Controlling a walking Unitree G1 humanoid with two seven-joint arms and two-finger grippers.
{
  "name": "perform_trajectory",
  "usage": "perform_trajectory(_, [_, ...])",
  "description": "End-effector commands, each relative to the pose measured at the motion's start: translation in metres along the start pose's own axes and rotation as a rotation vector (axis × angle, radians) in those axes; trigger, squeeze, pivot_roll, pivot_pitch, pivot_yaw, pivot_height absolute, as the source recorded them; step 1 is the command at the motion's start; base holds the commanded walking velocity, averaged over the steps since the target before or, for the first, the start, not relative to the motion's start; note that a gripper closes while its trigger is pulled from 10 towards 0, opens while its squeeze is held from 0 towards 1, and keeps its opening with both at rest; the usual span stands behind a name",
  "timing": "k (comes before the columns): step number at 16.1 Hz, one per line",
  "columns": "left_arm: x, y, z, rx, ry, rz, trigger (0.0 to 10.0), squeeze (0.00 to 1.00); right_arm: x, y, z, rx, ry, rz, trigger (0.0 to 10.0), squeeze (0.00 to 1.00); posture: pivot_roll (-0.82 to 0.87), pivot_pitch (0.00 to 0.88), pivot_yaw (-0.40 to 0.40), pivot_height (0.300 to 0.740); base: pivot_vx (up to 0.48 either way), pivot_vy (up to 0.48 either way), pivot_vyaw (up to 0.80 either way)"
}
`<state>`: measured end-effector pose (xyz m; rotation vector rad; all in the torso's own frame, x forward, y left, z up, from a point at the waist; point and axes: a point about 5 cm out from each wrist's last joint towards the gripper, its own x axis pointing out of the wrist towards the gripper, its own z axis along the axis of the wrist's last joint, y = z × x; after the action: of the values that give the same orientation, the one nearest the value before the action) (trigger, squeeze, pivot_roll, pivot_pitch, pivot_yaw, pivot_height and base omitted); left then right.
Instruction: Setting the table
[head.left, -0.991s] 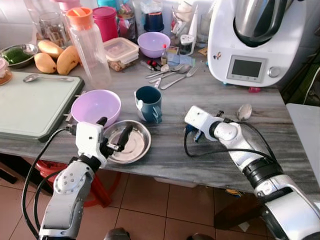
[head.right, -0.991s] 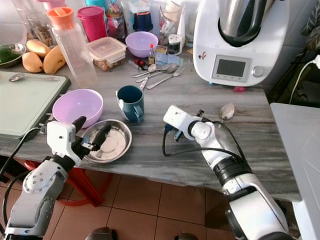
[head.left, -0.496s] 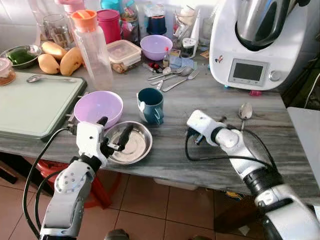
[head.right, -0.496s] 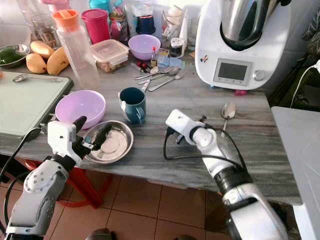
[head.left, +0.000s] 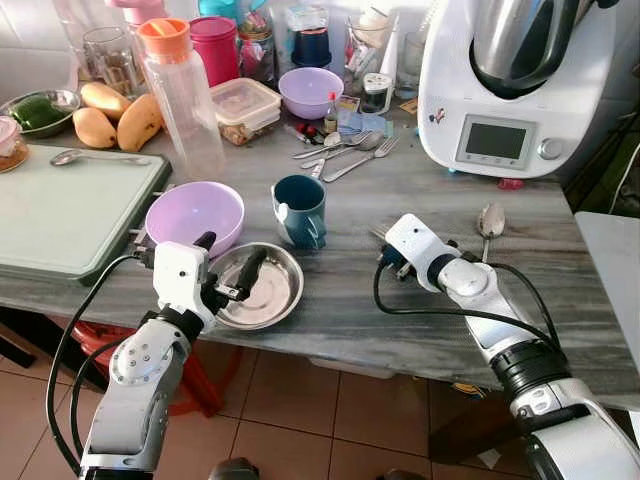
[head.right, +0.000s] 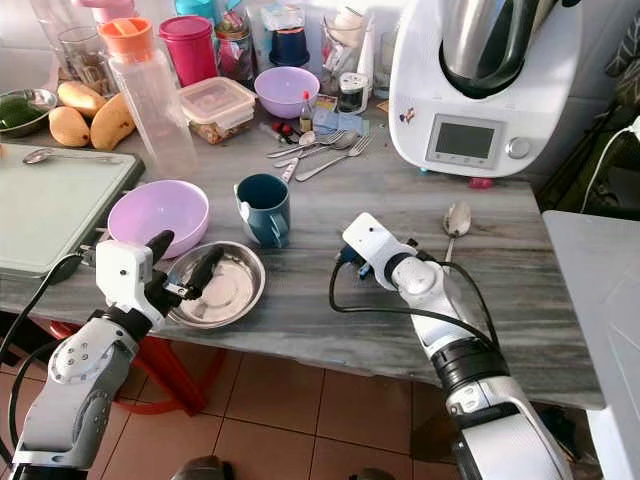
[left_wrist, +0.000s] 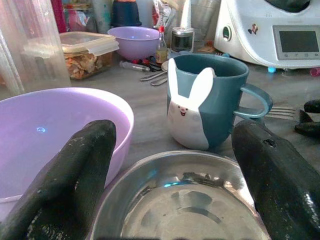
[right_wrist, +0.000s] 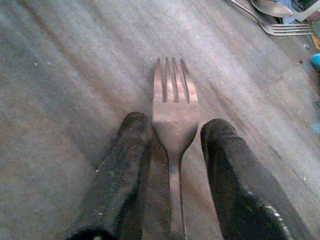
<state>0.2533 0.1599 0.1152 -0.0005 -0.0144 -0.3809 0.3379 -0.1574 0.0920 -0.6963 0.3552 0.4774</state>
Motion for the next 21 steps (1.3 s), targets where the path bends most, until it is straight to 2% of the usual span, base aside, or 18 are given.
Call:
perform_trajectory(1, [0.0, 0.002, 0.001, 0.013, 0.003, -0.004, 10.0, 0.0, -0.001, 0.02, -0.03, 0.03, 0.132, 0.083, 10.0, 1.0, 0.02, 0.018, 0.032, 0.74, 0.0, 0.0, 0.0])
perform_trajectory(12, [0.0, 0.002, 0.001, 0.013, 0.003, -0.004, 10.0, 0.0, -0.001, 0.02, -0.03, 0.03, 0.132, 0.083, 10.0, 1.0, 0.02, 0.018, 0.032, 0.74, 0.0, 0.0, 0.0])
perform_trajectory(13, [-0.007, 0.004, 0.001, 0.025, 0.019, -0.006, 10.0, 0.0, 0.005, 0.015, -0.023, 0.238, 0.047, 0.153, 10.0, 0.73, 0.06, 0.057, 0.049, 0.74, 0.0, 0.0, 0.0])
perform_trajectory(14, [-0.009, 0.005, 0.002, 0.029, 0.025, -0.006, 10.0, 0.0, 0.007, 0.013, -0.019, 0.301, 0.013, 0.176, 10.0, 0.6, 0.06, 0.061, 0.052, 0.74, 0.0, 0.0, 0.0])
perform_trajectory(15, [-0.011, 0.006, 0.002, 0.034, 0.031, -0.007, 10.0, 0.0, 0.009, 0.009, -0.013, 0.356, -0.018, 0.183, 10.0, 0.05, 0.06, 0.063, 0.056, 0.74, 0.0, 0.0, 0.0])
perform_trajectory(16, [-0.012, 0.007, 0.002, 0.038, 0.034, -0.008, 10.0, 0.0, 0.009, 0.007, -0.01, 0.39, -0.035, 0.18, 10.0, 0.0, 0.06, 0.064, 0.058, 0.74, 0.0, 0.0, 0.0])
perform_trajectory(20, [-0.011, 0.007, 0.004, 0.046, 0.04, -0.021, 10.0, 0.0, 0.012, 0.008, -0.008, 0.489, -0.079, 0.202, 10.0, 0.0, 0.07, 0.072, 0.07, 0.74, 0.0, 0.0, 0.0])
perform_trajectory(21, [-0.012, 0.007, 0.004, 0.047, 0.044, -0.023, 10.0, 0.0, 0.013, 0.008, -0.009, 0.478, -0.083, 0.209, 10.0, 0.0, 0.07, 0.074, 0.072, 0.74, 0.0, 0.0, 0.0])
